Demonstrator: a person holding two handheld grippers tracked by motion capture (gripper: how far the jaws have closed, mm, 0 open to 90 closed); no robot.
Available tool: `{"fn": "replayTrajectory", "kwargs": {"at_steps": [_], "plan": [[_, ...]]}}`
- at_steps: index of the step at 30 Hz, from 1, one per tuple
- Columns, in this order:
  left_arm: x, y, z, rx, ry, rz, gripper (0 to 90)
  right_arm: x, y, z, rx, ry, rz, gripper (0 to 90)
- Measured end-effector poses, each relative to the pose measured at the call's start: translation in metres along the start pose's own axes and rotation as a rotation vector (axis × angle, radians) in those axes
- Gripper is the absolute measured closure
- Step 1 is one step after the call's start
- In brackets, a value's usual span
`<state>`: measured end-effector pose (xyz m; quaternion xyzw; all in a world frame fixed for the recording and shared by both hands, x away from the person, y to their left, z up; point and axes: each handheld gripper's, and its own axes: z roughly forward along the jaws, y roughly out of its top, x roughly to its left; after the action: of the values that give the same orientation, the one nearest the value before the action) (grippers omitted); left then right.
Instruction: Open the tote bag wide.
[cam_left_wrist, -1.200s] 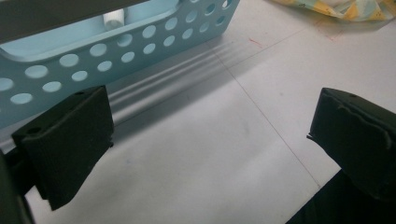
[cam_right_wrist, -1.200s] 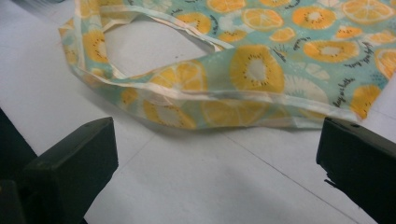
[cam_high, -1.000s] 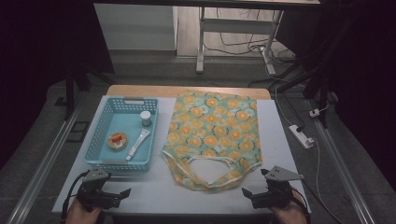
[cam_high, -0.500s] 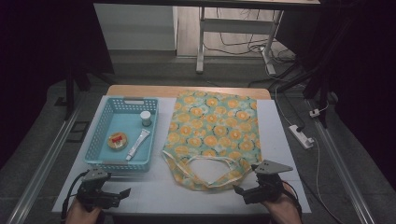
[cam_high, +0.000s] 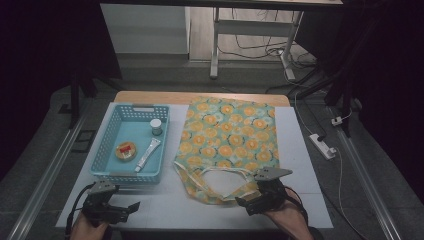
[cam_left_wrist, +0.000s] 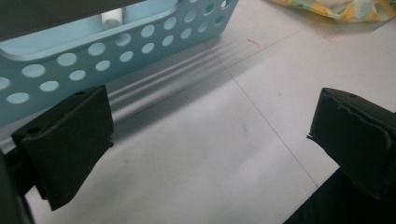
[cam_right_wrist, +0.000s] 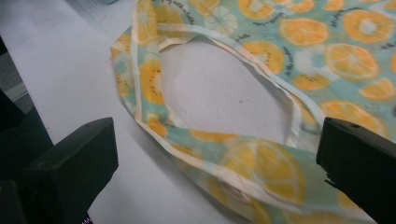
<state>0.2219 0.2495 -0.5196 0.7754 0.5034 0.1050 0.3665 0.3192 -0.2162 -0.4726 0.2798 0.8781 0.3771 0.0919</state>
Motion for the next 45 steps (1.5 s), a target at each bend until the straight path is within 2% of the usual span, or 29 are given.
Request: {"fn": "replayTrajectory", "kwargs": {"at_steps": [14, 16, 21, 26, 27, 28, 31, 32, 33, 34, 41, 42, 43, 45], "plan": [[0.0, 0.0, 0.0, 0.006, 0.002, 0.0, 0.0, 0.016, 0.015, 0.034, 0.063, 0.037, -0.037, 0.0], [0.0, 0.0, 0.0, 0.007, 0.002, 0.0, 0.0, 0.02, 0.016, 0.042, 0.085, 0.046, -0.06, 0.0], [0.0, 0.0, 0.001, 0.009, 0.002, 0.003, 0.0, 0.025, 0.016, 0.052, 0.11, 0.065, -0.079, 3.4], [-0.001, 0.0, 0.001, 0.013, 0.002, 0.006, 0.0, 0.03, 0.014, 0.064, 0.152, 0.121, -0.111, 17.2], [-0.001, 0.001, 0.001, 0.014, 0.002, 0.006, 0.0, 0.03, 0.014, 0.064, 0.152, 0.121, -0.111, 17.2], [-0.001, 0.001, 0.001, 0.014, 0.002, 0.007, 0.0, 0.031, 0.013, 0.065, 0.168, 0.131, -0.127, 25.1], [-0.001, 0.001, 0.001, 0.014, 0.004, 0.008, 0.0, 0.031, 0.015, 0.064, 0.169, 0.144, -0.131, 38.5], [-0.001, 0.001, 0.001, 0.014, 0.004, 0.008, 0.0, 0.031, 0.015, 0.064, 0.169, 0.144, -0.131, 38.5], [-0.001, 0.001, 0.001, 0.016, 0.003, 0.008, 0.0, 0.029, 0.016, 0.062, 0.168, 0.153, -0.128, 47.9], [-0.001, 0.001, 0.001, 0.016, 0.003, 0.008, 0.0, 0.029, 0.017, 0.062, 0.173, 0.163, -0.129, 52.3], [-0.002, 0.001, 0.002, 0.018, 0.006, 0.011, 0.0, 0.025, 0.018, 0.059, 0.17, 0.195, -0.106, 76.4], [-0.002, 0.001, 0.002, 0.019, 0.005, 0.011, 0.0, 0.025, 0.018, 0.059, 0.17, 0.195, -0.106, 76.4], [-0.002, 0.001, 0.002, 0.019, 0.006, 0.012, 0.0, 0.025, 0.018, 0.059, 0.168, 0.199, -0.112, 84.5], [-0.002, 0.001, 0.002, 0.021, 0.006, 0.013, 0.0, 0.025, 0.019, 0.058, 0.161, 0.205, -0.113, 89.8]]}}
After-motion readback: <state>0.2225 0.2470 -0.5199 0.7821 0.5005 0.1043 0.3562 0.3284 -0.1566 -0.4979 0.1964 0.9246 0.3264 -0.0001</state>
